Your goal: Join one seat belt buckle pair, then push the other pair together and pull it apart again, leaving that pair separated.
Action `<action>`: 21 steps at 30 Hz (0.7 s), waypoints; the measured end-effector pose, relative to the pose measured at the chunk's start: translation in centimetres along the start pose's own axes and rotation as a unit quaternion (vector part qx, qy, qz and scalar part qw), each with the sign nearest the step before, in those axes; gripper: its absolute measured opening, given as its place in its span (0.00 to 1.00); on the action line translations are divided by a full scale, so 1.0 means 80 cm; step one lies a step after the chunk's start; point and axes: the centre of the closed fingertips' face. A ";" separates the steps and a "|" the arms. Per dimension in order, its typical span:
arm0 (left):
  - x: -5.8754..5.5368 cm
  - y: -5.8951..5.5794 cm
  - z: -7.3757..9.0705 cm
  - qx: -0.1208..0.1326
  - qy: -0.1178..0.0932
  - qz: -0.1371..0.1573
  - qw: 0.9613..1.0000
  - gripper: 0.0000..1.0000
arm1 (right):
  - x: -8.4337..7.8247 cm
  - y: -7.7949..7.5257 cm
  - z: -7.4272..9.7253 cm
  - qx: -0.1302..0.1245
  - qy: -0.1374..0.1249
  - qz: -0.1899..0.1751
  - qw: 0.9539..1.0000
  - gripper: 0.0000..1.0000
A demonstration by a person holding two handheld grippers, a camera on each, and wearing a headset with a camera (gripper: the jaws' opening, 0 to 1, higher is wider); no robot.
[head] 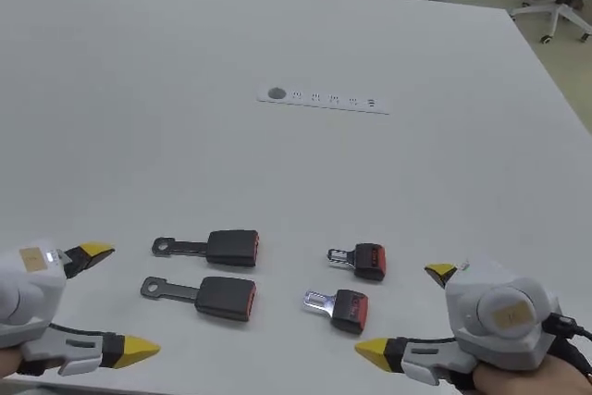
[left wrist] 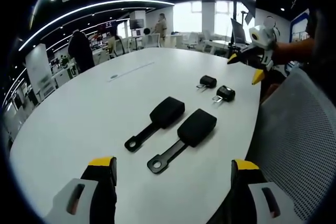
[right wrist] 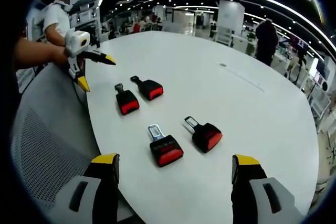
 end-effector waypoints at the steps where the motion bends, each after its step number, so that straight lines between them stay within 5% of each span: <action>1: 0.000 0.000 0.000 0.000 0.000 0.000 1.000 0.91 | -0.002 0.001 0.000 -0.001 0.001 0.002 1.000 0.90; 7: -0.002 0.002 0.000 0.001 0.002 0.000 1.000 0.91 | -0.015 0.004 -0.002 0.002 0.010 -0.001 1.000 0.89; 21: 0.000 0.000 0.000 0.002 0.003 -0.001 1.000 0.91 | -0.010 0.006 -0.005 0.001 0.005 -0.011 1.000 0.87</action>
Point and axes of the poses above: the centre of the closed fingertips' face, and the gripper's own axes: z roughly backward along the fingers, y roughly to its left, x roughly out of its top, and after that the axes turned 7 degrees about -z, right-handed
